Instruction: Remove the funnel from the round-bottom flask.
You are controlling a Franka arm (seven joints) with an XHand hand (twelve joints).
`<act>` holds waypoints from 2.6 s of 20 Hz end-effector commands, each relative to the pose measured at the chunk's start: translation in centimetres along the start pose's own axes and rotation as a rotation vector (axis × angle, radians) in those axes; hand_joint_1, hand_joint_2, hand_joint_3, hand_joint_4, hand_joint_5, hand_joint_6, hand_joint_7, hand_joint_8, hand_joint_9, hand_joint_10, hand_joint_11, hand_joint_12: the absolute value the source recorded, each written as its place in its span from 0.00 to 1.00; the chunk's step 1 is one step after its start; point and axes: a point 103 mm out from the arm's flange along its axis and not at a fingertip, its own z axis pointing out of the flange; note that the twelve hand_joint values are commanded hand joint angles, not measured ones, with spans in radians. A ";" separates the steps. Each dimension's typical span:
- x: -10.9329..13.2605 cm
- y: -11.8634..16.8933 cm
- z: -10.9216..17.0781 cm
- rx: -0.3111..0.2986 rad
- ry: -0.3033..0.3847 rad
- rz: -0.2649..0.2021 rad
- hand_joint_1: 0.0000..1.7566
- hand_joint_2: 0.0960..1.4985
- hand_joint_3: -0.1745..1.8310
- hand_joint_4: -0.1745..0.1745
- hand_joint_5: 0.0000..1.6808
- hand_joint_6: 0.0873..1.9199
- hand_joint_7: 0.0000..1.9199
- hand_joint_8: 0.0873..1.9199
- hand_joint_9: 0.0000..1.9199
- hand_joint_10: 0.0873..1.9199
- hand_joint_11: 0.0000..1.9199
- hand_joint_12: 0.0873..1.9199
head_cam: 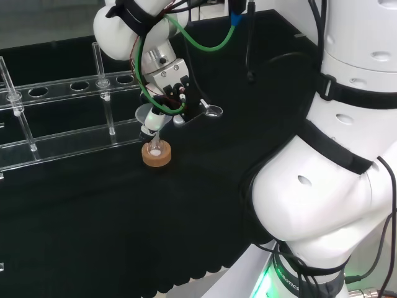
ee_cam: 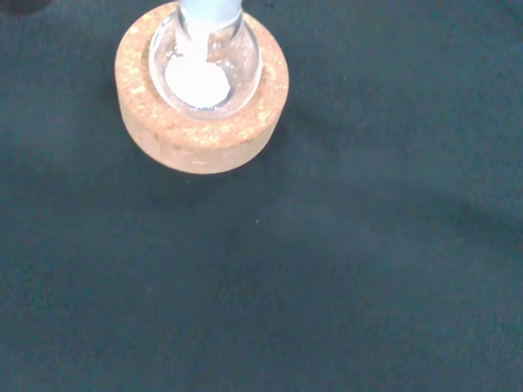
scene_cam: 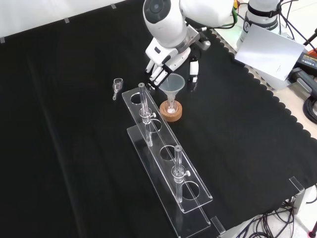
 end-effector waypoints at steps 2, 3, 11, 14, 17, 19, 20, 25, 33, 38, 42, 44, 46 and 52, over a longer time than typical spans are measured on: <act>-0.1 -0.2 -0.6 -0.071 -0.048 0.030 0.41 0.49 0.23 0.28 0.21 0.00 0.21 0.35 0.48 0.22 0.30 0.66; -0.1 -0.2 -0.7 -0.078 -0.057 0.032 0.42 0.49 0.25 0.28 0.24 0.00 0.24 0.34 0.49 0.21 0.31 0.65; -0.4 -0.4 -1.7 -0.107 -0.070 0.020 0.47 0.48 0.34 0.55 0.54 0.24 0.42 0.29 0.59 0.14 0.40 0.61; -0.4 -0.6 -2.3 -0.109 -0.080 -0.002 0.48 0.48 0.35 0.54 0.54 0.26 0.43 0.29 0.60 0.13 0.41 0.60; -0.4 -0.8 -2.8 -0.106 -0.095 -0.007 0.48 0.48 0.35 0.54 0.54 0.27 0.43 0.29 0.60 0.13 0.42 0.59; -0.5 -1.0 -3.2 -0.089 -0.108 -0.012 0.48 0.48 0.35 0.53 0.54 0.27 0.43 0.29 0.60 0.12 0.42 0.58; -0.5 -1.0 -3.3 -0.084 -0.113 -0.013 0.48 0.47 0.35 0.53 0.54 0.28 0.43 0.29 0.60 0.12 0.42 0.58; -0.9 -1.6 -4.3 -0.080 -0.138 -0.002 0.47 0.47 0.35 0.51 0.51 0.29 0.43 0.29 0.61 0.12 0.42 0.58; -1.3 -2.7 -6.1 -0.112 -0.146 0.012 0.47 0.47 0.36 0.49 0.49 0.30 0.42 0.30 0.61 0.11 0.42 0.58; -1.5 -3.4 -7.5 -0.124 -0.156 0.023 0.47 0.47 0.36 0.49 0.49 0.31 0.42 0.30 0.62 0.11 0.42 0.58; -2.3 -4.3 -8.5 -0.140 -0.158 0.023 0.47 0.47 0.36 0.49 0.49 0.31 0.42 0.30 0.62 0.11 0.42 0.58; -2.2 -4.4 -9.1 -0.144 -0.164 0.030 0.47 0.47 0.36 0.49 0.48 0.31 0.42 0.30 0.62 0.11 0.42 0.58; -2.3 -4.6 -9.7 -0.143 -0.169 0.030 0.47 0.47 0.36 0.49 0.48 0.31 0.42 0.30 0.62 0.11 0.42 0.58; -2.5 -4.8 -11.6 -0.155 -0.177 0.039 0.47 0.47 0.36 0.49 0.48 0.32 0.42 0.30 0.62 0.10 0.41 0.58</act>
